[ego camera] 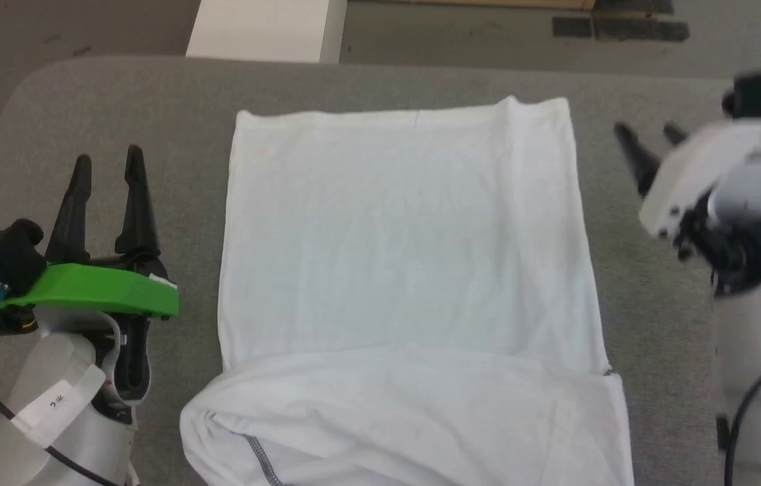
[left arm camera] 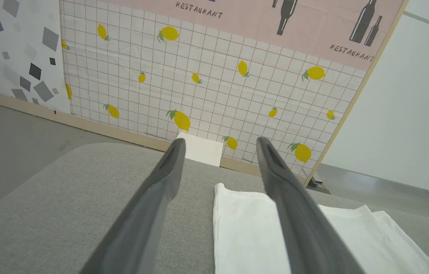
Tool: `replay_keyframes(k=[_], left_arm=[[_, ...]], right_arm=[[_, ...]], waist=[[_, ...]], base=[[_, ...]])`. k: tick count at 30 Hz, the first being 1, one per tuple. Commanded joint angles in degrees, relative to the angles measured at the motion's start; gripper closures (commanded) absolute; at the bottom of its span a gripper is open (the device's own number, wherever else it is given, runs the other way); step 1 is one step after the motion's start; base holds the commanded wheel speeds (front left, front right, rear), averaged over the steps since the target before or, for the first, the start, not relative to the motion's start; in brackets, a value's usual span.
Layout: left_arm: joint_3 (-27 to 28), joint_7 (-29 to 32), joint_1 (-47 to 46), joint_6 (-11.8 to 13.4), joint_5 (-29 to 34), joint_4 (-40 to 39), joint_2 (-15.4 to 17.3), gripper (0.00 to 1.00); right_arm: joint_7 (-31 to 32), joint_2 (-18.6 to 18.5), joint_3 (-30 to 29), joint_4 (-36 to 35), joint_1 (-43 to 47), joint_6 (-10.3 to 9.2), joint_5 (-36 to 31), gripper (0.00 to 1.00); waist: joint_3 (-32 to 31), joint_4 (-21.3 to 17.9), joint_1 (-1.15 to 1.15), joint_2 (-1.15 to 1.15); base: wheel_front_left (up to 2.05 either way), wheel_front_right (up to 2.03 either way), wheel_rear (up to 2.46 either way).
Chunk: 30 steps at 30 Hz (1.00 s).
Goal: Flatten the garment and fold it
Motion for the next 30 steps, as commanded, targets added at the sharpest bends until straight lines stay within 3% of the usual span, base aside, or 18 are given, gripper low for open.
replay_keyframes(k=[1, 7, 13, 25, 26, 27, 28, 30], left_arm=[[0.6, -0.4, 0.0, -0.2, 1.0, -0.7, -0.4, 0.00], [2.0, -0.5, -1.9, -2.2, 3.3, -3.3, -2.8, 0.00], [3.8, -0.5, -3.4, -4.6, 5.1, -4.2, -5.6, 0.00], [5.4, -0.5, -3.9, -7.2, 7.1, -2.0, -7.1, 0.00], [5.2, -0.5, -4.2, -7.4, 7.1, -1.7, -6.8, 0.00], [5.0, -0.5, -4.6, -7.5, 7.1, -1.5, -6.4, 0.00], [4.8, -0.3, -5.2, -7.7, 7.0, -1.4, -5.9, 0.00], [4.3, 1.2, -6.8, -7.9, 6.7, -1.1, -4.7, 0.00]], right_arm=[[1.6, 0.0, -0.3, 1.6, -3.6, -0.08, -1.7, 0.00], [10.8, 0.0, -3.1, 10.5, -18.4, -0.08, -15.3, 0.00], [20.2, 0.0, -3.7, 16.0, -26.5, -0.08, -28.4, 0.00], [26.4, 0.0, -1.3, 21.2, -26.9, -0.08, -29.6, 0.00], [26.8, 0.0, -1.3, 21.2, -27.1, -0.08, -28.7, 0.70], [26.6, 0.0, -0.9, 21.1, -27.4, -0.08, -28.1, 0.88], [26.2, 0.0, -0.2, 20.8, -27.8, -0.08, -27.5, 1.00], [25.0, 0.0, 0.7, 19.9, -28.5, -0.08, -26.1, 1.00]], waist=[[5.4, 2.5, 0.00, 0.00], [12.3, 6.5, 0.00, 0.00], [17.4, 9.4, 0.00, 0.00], [19.8, 8.9, 0.00, 0.00], [19.7, 8.5, 0.00, 0.00], [19.6, 8.1, 0.00, 0.00], [19.6, 7.5, 0.00, 0.00], [19.4, 6.4, 0.00, 0.00]], base=[[0.00, 0.00, 0.00], [0.00, 0.00, 0.00], [0.00, 0.00, 0.00], [0.00, 0.00, 0.00], [0.00, 0.00, 0.00], [0.00, 0.00, 0.00], [0.00, 0.00, 0.00], [0.00, 0.00, 0.00]])
